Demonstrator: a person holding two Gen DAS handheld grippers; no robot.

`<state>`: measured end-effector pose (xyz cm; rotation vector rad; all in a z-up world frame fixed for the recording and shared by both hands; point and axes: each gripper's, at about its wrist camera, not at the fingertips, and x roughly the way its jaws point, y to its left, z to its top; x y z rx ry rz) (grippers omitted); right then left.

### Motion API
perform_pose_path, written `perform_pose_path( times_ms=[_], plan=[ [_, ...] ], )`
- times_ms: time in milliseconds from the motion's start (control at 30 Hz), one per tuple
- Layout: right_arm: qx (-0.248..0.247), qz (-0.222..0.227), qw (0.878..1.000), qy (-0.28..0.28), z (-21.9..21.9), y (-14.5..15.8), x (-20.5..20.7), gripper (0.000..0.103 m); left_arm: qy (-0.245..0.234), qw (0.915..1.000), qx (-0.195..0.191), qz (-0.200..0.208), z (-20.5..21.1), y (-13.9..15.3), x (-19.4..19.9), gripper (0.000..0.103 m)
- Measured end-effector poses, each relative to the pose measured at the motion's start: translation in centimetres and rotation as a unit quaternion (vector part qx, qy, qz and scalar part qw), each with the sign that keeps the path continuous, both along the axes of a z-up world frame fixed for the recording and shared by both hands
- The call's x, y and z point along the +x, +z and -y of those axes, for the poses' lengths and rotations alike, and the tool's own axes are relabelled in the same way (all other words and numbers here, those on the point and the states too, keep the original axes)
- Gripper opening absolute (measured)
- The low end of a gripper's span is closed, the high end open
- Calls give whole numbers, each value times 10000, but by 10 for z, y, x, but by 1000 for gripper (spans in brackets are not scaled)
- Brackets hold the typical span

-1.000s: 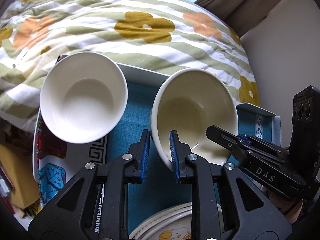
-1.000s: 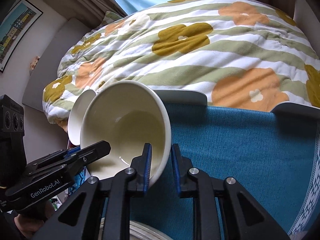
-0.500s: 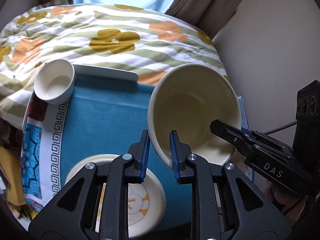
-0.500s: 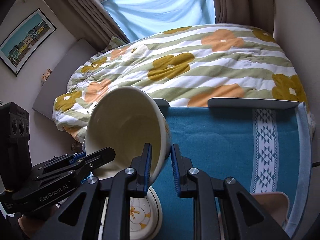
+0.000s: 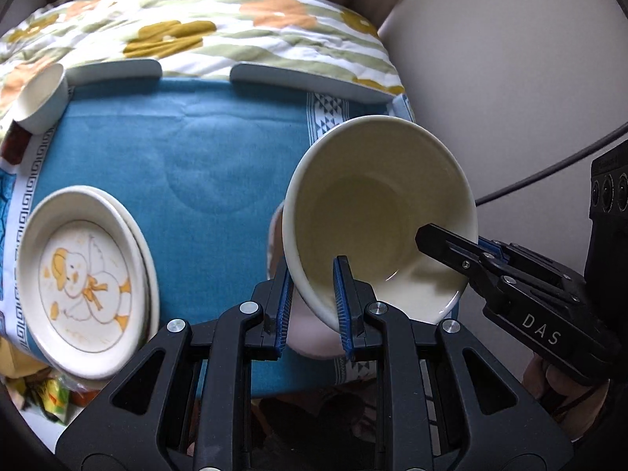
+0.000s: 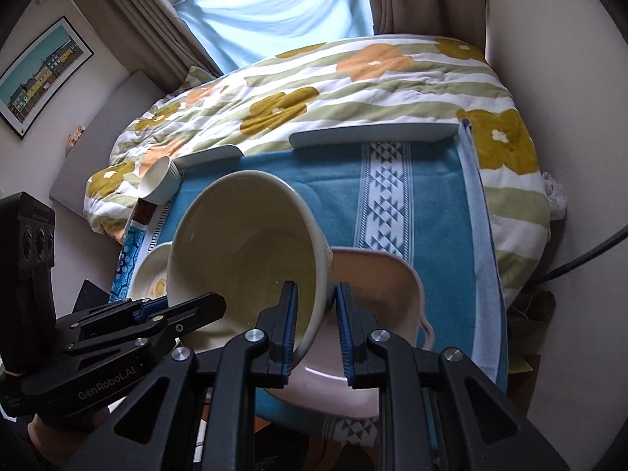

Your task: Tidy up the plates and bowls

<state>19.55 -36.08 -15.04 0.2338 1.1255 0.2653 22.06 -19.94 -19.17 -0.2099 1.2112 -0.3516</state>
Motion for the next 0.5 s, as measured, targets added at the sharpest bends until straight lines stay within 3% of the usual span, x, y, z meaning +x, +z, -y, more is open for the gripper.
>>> perform_pose_path(
  times_ms=[167, 500],
  plan=[
    [40, -285, 9995, -142, 15, -26, -8, 18, -236, 9988, 290, -310, 24, -29, -4, 18],
    [15, -710, 9970, -294, 21, -64, -6, 18, -636, 9913, 1086, -394, 45, -59, 9, 18]
  ],
)
